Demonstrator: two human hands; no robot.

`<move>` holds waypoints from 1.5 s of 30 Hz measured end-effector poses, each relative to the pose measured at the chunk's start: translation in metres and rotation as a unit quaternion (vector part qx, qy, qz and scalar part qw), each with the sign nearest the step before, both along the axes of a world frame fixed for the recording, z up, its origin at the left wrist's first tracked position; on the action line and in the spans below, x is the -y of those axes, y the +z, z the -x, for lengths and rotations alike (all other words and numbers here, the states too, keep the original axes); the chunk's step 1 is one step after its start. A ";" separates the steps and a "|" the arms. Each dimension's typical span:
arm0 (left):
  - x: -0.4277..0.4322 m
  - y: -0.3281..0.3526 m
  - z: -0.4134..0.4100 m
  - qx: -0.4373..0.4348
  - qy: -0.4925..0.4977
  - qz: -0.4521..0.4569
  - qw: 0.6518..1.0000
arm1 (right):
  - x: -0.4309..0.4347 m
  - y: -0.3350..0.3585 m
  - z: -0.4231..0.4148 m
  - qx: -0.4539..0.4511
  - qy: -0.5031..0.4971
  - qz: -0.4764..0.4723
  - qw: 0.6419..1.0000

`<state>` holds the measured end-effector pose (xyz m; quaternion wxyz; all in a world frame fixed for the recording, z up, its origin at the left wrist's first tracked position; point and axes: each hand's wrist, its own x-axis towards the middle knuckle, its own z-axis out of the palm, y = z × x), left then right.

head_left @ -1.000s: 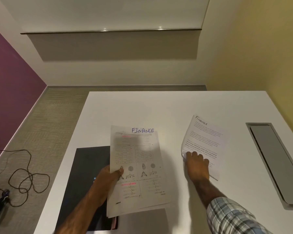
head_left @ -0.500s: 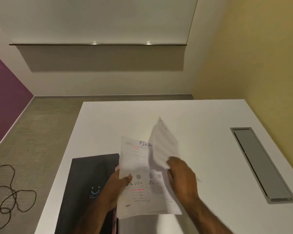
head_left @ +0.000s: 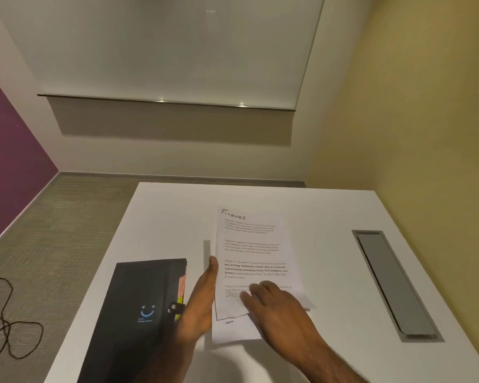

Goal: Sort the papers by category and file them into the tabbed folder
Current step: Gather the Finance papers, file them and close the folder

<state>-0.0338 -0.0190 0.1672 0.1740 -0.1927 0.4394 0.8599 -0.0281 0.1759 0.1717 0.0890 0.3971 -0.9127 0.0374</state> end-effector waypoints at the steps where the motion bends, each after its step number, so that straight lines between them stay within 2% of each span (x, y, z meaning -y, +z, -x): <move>1: -0.008 -0.001 -0.001 -0.006 0.005 0.001 1.000 | -0.008 0.004 0.001 -0.002 0.004 -0.003 1.000; 4: -0.034 0.002 -0.003 -0.035 0.028 0.024 0.999 | -0.032 0.018 0.001 -0.012 0.029 -0.026 0.999; 7: -0.055 0.007 -0.008 -0.043 0.032 0.058 0.997 | -0.061 0.043 -0.002 0.019 0.076 -0.002 0.997; 9: -0.065 0.010 -0.011 -0.051 0.030 0.078 0.995 | -0.086 0.054 0.004 0.039 -0.002 0.098 0.994; 10: -0.069 0.012 -0.012 -0.057 0.031 0.086 0.994 | -0.099 0.058 0.011 0.042 -0.090 0.190 0.977; 11: -0.074 0.013 -0.014 -0.062 0.033 0.090 0.993 | -0.112 0.062 0.019 0.074 -0.203 0.284 0.934; 12: -0.079 0.015 -0.015 -0.067 0.035 0.091 0.993 | -0.125 0.068 0.028 0.165 -0.306 0.358 0.866; 13: -0.086 0.017 -0.016 -0.072 0.036 0.090 0.993 | -0.139 0.072 0.037 0.291 -0.359 0.416 0.783; 15: -0.098 0.022 -0.019 -0.083 0.038 0.103 0.990 | -0.161 0.071 0.052 0.544 -0.305 0.499 0.601; 16: -0.103 0.023 -0.019 -0.090 0.033 0.116 0.989 | -0.166 0.069 0.055 0.601 -0.264 0.514 0.553; 17: -0.109 0.026 -0.020 -0.096 0.024 0.137 0.986 | -0.170 0.067 0.054 0.620 -0.228 0.525 0.537; 18: -0.114 0.026 -0.019 -0.103 0.015 0.160 0.982 | -0.172 0.063 0.052 0.611 -0.212 0.531 0.547; 21: -0.125 0.024 -0.016 -0.129 -0.003 0.229 0.965 | -0.172 0.044 0.046 0.530 -0.230 0.533 0.617; 23: -0.132 0.021 -0.013 -0.125 0.016 0.268 0.955 | -0.172 0.032 0.045 0.493 -0.255 0.534 0.638; 28: -0.149 0.006 -0.007 -0.094 0.069 0.299 0.947 | -0.174 0.002 0.044 0.455 -0.303 0.543 0.638; 35: -0.154 -0.016 -0.005 -0.095 0.094 0.300 0.944 | -0.181 -0.021 0.050 0.458 -0.291 0.526 0.655; 42: -0.166 -0.050 -0.012 -0.055 0.072 0.342 0.935 | -0.189 -0.054 0.039 0.455 -0.312 0.470 0.689; 45: -0.170 -0.054 -0.011 -0.049 0.073 0.338 0.937 | -0.189 -0.057 0.038 0.444 -0.324 0.482 0.682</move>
